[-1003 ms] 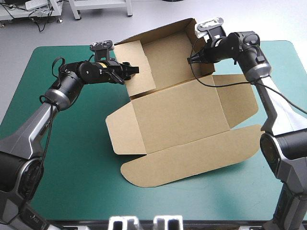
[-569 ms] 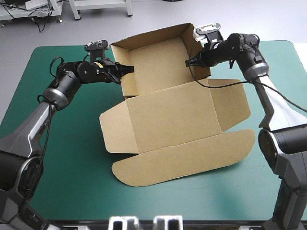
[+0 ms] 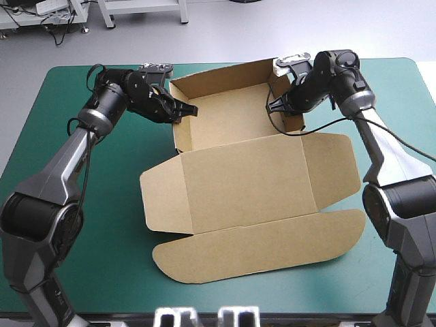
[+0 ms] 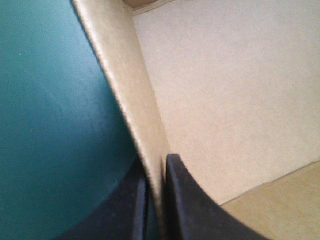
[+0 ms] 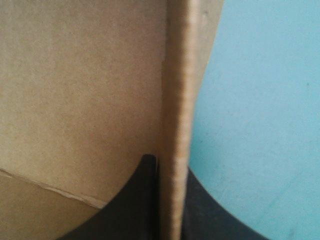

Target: Fold the box

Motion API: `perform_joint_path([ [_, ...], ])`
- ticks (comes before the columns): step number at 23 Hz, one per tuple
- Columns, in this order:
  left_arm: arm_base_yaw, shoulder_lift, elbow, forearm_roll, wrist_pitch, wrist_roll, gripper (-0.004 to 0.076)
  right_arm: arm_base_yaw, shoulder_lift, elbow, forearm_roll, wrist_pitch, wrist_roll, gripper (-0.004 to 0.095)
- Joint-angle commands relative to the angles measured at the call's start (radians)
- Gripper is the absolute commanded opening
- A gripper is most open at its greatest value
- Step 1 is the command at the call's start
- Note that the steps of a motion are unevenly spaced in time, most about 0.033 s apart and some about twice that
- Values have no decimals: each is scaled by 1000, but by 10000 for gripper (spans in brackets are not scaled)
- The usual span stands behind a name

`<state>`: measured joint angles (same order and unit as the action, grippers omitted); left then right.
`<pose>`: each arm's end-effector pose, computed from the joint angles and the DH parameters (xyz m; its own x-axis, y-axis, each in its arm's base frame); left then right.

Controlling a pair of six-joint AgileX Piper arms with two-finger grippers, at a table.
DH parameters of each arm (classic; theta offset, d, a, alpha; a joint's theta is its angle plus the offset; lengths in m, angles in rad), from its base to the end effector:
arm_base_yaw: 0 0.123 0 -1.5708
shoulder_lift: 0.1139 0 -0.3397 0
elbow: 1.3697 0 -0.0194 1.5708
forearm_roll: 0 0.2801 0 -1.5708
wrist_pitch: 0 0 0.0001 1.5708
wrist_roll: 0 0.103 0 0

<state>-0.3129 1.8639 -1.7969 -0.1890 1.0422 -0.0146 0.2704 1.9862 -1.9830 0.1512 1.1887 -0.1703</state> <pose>0.4399 -0.1599 0.3737 -0.8454 0.1589 -0.5099 0.2936 0.9358 -0.1953 0.4733 0.1461 0.3681 -0.8167 -0.3428 -0.4642 -0.4207 0.9043 0.0725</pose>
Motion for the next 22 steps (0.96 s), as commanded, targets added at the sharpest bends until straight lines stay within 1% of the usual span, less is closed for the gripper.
perform_joint_path([
  [1, -45, 26, -163, 40, 106, 89, -9, 11, -32, -35, 94, 60, -44, -17],
  [3, -89, 105, -280, 155, 248, 110, -9, -5, -5, -35, 127, 60, -35, -17],
  [4, -101, 125, -299, 179, 248, 110, -9, -10, 4, -31, 127, 60, -23, -17],
  [9, -110, 217, -308, 152, 248, 110, -9, -12, 20, 4, 59, 61, 17, -17],
  [12, -110, 245, -308, 127, 248, 108, -9, -12, 30, 10, 59, 61, 35, -17],
  [15, -110, 252, -309, 107, 245, 108, -9, -9, 46, 10, 83, 61, 43, -18],
  [19, -110, 252, -309, 107, 247, 97, -9, -1, 87, 10, 68, 61, 67, -18],
  [22, -111, 252, -309, 107, 247, 110, -9, -1, 101, 10, 83, 61, 67, -18],
])
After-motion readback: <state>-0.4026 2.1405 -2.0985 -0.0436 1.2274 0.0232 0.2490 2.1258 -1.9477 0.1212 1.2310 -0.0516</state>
